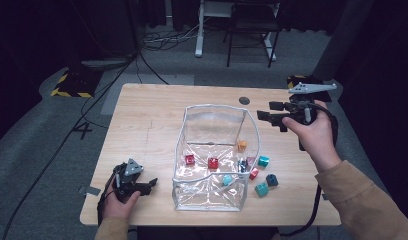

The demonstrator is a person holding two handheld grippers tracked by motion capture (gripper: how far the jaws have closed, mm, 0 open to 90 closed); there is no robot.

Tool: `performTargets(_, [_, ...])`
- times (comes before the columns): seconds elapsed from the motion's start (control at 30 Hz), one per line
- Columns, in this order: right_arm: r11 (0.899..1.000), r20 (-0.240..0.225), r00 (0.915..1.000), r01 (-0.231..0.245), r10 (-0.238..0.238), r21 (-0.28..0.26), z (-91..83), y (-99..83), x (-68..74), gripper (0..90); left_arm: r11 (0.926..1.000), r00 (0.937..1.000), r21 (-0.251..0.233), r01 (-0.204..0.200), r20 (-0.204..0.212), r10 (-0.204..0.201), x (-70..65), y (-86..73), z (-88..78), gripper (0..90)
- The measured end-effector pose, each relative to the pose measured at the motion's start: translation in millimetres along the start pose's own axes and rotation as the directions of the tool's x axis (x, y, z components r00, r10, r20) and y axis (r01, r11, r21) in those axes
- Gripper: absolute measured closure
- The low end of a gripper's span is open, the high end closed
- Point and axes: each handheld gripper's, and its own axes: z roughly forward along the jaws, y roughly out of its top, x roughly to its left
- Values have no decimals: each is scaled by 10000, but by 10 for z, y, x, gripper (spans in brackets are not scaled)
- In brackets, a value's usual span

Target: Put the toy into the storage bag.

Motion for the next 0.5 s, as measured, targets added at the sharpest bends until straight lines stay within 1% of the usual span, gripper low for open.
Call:
performTargets(0.2, [9995, 241, 9993, -294, 296, -100, -61, -138, -142, 349, 10000, 10000, -6, -1, -12, 1, -1, 0, 0, 243])
performTargets(0.37, [9991, 647, 9971, -401, 393, 101, -90, -301, -238, 349, 10000, 10000, -5, 0, -13, 0, -1, 0, 0, 243])
performTargets(0.5, [9982, 937, 9947, -462, 425, 376, -53, -471, -321, 349, 10000, 10000, -8, -2, -17, 2, -1, 0, 1, 243])
